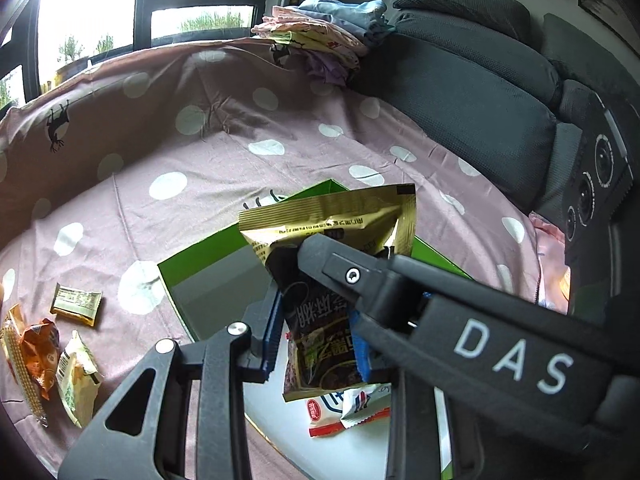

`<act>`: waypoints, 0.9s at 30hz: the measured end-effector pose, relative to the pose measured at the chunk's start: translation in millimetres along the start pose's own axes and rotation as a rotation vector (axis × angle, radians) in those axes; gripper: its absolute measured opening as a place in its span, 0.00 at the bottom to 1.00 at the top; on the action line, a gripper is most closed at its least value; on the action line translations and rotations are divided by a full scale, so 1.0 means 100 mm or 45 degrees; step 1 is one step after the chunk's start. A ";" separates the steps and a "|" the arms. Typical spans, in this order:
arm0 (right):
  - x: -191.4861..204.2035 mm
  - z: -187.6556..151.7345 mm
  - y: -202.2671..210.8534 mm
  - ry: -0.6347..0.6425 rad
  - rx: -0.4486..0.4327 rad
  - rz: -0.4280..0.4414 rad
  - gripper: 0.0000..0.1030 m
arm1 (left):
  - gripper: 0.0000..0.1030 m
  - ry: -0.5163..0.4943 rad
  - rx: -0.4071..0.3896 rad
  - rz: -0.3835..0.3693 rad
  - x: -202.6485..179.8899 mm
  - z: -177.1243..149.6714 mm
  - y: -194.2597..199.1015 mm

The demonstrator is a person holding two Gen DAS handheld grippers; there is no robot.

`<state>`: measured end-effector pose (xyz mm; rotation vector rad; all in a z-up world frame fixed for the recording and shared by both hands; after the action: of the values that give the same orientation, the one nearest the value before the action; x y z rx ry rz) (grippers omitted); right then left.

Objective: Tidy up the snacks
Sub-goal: 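Lower the gold bag into the green box and open the right gripper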

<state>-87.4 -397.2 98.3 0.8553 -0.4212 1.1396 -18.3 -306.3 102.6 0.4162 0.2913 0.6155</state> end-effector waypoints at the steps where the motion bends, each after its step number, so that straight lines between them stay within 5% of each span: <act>1: -0.02 0.00 -0.02 -0.004 0.005 -0.012 0.36 | 0.28 0.006 0.011 -0.002 0.00 -0.01 -0.03; 17: -0.36 -0.07 -0.17 -0.103 0.107 -0.236 0.36 | 0.32 0.153 0.182 0.023 0.14 -0.25 -0.32; 23: -0.28 -0.01 -0.07 -0.090 0.033 -0.213 0.36 | 0.73 0.184 0.102 0.007 0.20 -0.20 -0.09; 27: -0.14 -0.01 -0.02 -0.023 -0.010 -0.215 0.39 | 0.75 0.163 0.051 0.061 0.29 -0.15 0.16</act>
<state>-91.4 -405.8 87.3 0.8784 -0.3611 0.9749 -9.4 -272.2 92.5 0.4236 0.4175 0.6853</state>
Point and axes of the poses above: each gripper's, at about its wrist camera, not at the fingertips, and y roughly against the way its jaws point, x to its left, z to its top, the point moved 2 cm from there along -y, roughly the way its jaws point, and after that the axes turned 15 degrees about -x, right-handed, at the moved point
